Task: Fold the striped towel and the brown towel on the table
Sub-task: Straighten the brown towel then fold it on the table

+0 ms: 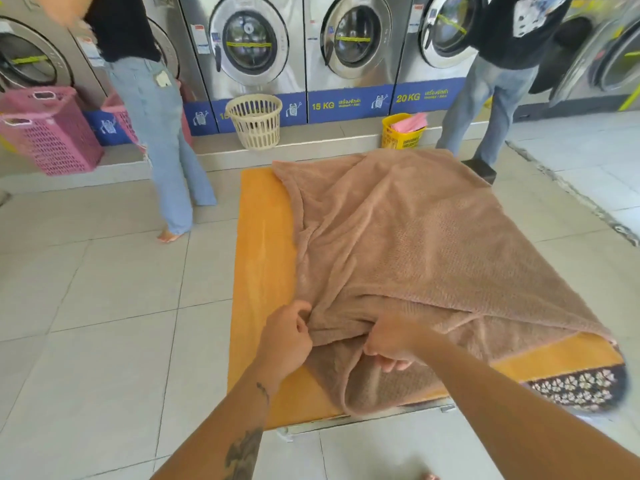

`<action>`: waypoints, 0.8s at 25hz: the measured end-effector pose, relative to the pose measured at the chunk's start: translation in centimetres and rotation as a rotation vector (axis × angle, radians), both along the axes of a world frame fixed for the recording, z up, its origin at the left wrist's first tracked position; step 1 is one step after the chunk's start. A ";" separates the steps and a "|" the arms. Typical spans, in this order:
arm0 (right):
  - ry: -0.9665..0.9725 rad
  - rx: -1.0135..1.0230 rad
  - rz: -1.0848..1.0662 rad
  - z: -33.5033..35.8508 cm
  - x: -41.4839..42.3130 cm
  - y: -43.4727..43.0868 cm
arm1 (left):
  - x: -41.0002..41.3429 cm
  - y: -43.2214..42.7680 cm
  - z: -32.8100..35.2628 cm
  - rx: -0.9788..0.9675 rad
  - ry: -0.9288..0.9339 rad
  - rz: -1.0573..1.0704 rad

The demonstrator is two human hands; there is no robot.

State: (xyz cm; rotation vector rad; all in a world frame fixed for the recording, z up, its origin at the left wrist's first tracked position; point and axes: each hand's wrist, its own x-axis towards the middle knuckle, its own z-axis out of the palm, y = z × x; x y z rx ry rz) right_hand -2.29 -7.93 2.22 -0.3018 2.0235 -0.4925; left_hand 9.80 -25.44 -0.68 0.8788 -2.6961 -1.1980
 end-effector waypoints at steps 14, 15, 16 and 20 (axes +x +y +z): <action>0.181 -0.765 -1.125 1.7 9.9 -0.2 | 1.8 -3.0 -0.1 0.120 -0.133 -0.456; 0.116 -0.815 -1.129 1.9 10.4 0.8 | 1.7 -2.8 -0.3 0.087 -0.125 -0.494; 0.052 -0.822 -1.112 1.9 11.2 1.7 | 1.4 -2.6 -0.5 0.044 -0.094 -0.527; -0.006 -0.666 -1.261 0.6 13.7 2.8 | -0.5 -2.9 0.0 -0.113 0.048 -0.699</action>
